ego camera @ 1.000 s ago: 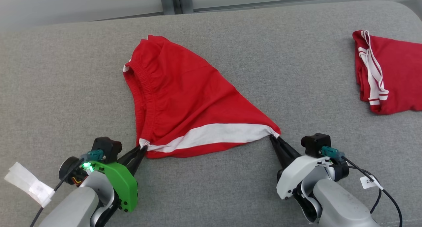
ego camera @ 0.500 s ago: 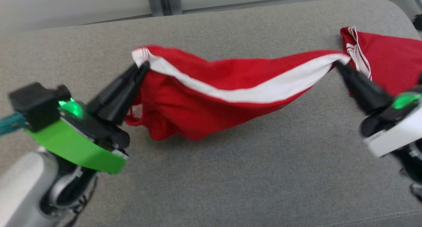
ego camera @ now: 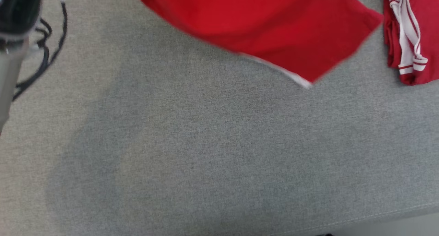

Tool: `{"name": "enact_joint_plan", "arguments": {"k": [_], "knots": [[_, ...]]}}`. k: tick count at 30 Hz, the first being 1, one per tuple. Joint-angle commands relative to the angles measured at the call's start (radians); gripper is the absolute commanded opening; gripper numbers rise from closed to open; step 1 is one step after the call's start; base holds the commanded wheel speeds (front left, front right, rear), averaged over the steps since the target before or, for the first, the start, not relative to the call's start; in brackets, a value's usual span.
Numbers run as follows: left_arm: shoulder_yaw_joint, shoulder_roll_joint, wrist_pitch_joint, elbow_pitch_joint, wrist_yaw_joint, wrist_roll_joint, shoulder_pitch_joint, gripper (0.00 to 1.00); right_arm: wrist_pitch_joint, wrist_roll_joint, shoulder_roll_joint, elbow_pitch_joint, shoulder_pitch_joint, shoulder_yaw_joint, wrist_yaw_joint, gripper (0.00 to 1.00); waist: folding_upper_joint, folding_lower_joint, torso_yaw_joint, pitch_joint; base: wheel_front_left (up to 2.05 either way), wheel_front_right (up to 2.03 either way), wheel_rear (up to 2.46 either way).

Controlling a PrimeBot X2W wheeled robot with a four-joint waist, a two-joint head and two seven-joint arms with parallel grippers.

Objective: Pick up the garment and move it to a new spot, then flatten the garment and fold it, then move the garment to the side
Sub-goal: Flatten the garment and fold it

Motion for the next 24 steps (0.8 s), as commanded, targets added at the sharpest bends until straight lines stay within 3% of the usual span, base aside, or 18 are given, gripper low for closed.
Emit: {"name": "enact_joint_plan", "arguments": {"k": [1, 4, 6, 8, 11, 16, 20, 24], "knots": [[0.003, -0.023, -0.045, 0.077, -0.004, 0.042, -0.074, 0.00, -0.044, -0.069, 0.061, 0.062, -0.083, -0.006, -0.001, 0.00, -0.0001, -0.0002, -0.023, 0.141, 0.00, 0.00, 0.00], [0.013, -0.092, -0.173, 0.238, -0.004, 0.111, -0.202, 0.00, -0.166, -0.185, 0.187, 0.214, -0.247, -0.043, -0.001, 0.00, -0.0001, -0.0002, -0.033, 0.160, 0.00, 0.00, 0.00], [0.023, -0.118, -0.263, 0.319, -0.011, 0.146, -0.262, 0.00, -0.243, -0.230, 0.238, 0.282, -0.307, -0.058, -0.001, 0.00, -0.0001, -0.0002, -0.038, 0.169, 0.00, 0.00, 0.00], [0.013, -0.138, -0.325, 0.394, -0.035, 0.171, -0.281, 0.00, -0.329, -0.260, 0.274, 0.332, -0.331, -0.084, -0.001, 0.00, -0.0001, -0.0002, -0.041, 0.168, 0.00, 0.00, 0.00], [-0.003, -0.154, -0.367, 0.470, -0.074, 0.177, -0.235, 0.00, -0.403, -0.272, 0.284, 0.391, -0.262, -0.029, -0.001, 0.00, -0.0001, -0.0002, -0.046, 0.146, 0.00, 0.00, 0.00], [-0.022, -0.149, -0.393, 0.513, -0.109, 0.175, -0.017, 0.00, -0.477, -0.167, 0.234, 0.377, 0.002, 0.129, -0.001, 0.00, -0.0001, -0.0002, -0.035, 0.089, 0.00, 0.00, 0.00], [0.021, -0.134, -0.392, 0.419, -0.117, 0.213, 0.245, 0.00, -0.532, -0.054, 0.133, 0.297, 0.268, 0.260, -0.001, 0.00, -0.0001, -0.0002, -0.023, 0.032, 0.00, 0.00, 0.00], [0.049, -0.130, -0.393, 0.269, -0.121, 0.288, 0.518, 0.00, -0.577, 0.025, 0.013, 0.200, 0.520, 0.314, -0.001, 0.00, -0.0001, -0.0002, 0.007, -0.044, 0.00, 0.00, 0.00]]}}
